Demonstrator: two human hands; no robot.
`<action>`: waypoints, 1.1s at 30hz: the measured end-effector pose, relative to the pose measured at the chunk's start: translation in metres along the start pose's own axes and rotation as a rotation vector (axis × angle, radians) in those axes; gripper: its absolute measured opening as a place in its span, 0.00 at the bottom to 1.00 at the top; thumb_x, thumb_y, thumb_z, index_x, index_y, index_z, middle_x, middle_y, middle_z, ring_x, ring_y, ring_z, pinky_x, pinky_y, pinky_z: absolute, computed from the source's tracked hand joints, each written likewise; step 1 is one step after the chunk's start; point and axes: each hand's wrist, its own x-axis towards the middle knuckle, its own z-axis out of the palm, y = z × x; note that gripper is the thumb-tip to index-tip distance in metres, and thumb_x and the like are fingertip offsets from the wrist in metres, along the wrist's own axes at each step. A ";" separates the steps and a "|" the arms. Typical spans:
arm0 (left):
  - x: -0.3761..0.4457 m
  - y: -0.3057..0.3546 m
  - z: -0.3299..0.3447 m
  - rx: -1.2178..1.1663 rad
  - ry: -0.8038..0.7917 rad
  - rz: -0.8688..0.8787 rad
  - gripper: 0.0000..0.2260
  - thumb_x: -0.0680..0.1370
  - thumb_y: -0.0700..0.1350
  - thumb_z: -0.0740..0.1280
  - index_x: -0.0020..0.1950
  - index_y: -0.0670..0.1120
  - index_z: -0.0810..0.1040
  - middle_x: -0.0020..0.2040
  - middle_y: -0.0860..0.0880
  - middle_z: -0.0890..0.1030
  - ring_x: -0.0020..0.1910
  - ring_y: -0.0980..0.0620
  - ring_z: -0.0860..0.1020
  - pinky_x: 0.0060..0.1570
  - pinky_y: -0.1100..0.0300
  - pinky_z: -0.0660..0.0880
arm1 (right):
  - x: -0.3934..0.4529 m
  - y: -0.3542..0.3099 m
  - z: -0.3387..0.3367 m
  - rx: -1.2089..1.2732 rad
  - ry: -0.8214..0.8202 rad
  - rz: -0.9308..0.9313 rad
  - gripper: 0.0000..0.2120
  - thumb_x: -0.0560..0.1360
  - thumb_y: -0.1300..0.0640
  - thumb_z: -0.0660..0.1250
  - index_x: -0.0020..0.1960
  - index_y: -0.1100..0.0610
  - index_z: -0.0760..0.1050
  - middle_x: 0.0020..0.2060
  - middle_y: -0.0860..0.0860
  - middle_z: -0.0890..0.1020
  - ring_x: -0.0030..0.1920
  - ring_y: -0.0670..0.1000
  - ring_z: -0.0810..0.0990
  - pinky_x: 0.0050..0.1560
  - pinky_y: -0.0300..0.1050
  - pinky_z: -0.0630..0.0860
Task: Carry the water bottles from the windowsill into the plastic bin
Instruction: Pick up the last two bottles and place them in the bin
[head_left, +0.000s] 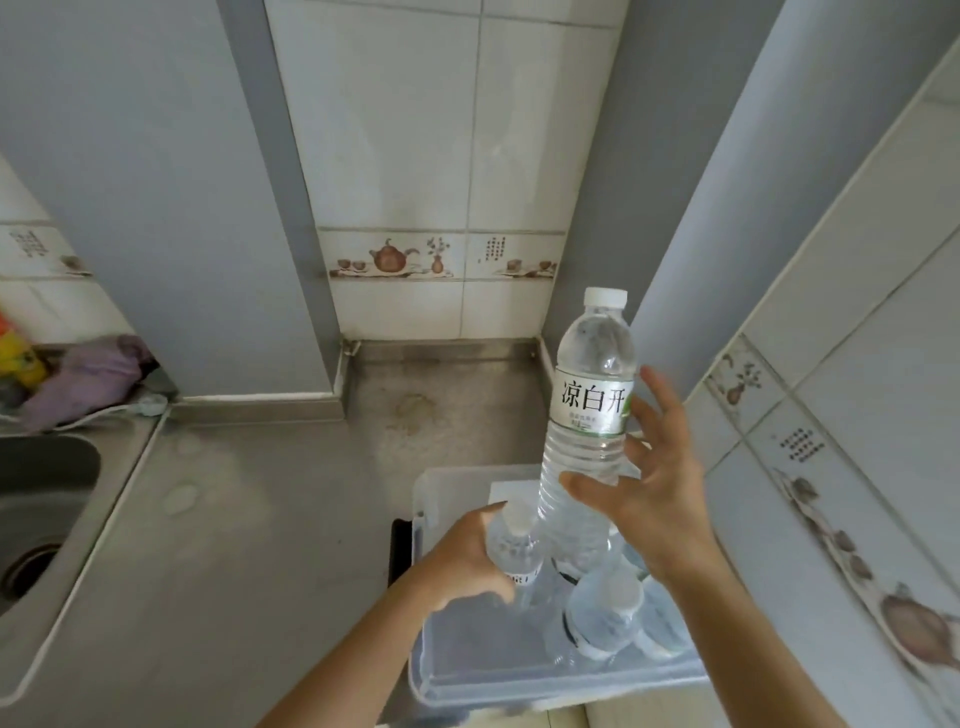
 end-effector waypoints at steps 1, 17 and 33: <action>-0.001 0.000 -0.001 0.010 -0.004 0.007 0.35 0.58 0.32 0.78 0.62 0.53 0.77 0.57 0.51 0.84 0.56 0.52 0.82 0.54 0.60 0.80 | 0.000 0.000 0.001 -0.014 -0.006 -0.018 0.53 0.57 0.65 0.81 0.71 0.38 0.58 0.66 0.43 0.72 0.64 0.45 0.74 0.57 0.54 0.78; -0.024 0.000 0.002 0.043 -0.137 0.074 0.34 0.68 0.37 0.76 0.68 0.60 0.69 0.60 0.65 0.76 0.57 0.75 0.73 0.52 0.75 0.69 | 0.024 0.004 0.018 -0.052 -0.070 -0.109 0.55 0.59 0.69 0.80 0.75 0.47 0.55 0.65 0.38 0.71 0.62 0.40 0.74 0.56 0.42 0.79; -0.003 0.107 -0.066 -0.170 0.262 0.479 0.42 0.62 0.49 0.83 0.72 0.57 0.68 0.60 0.52 0.83 0.56 0.52 0.83 0.56 0.47 0.81 | 0.037 0.019 0.023 -0.184 -0.284 -0.100 0.56 0.60 0.66 0.79 0.76 0.44 0.50 0.69 0.43 0.66 0.67 0.41 0.69 0.62 0.43 0.75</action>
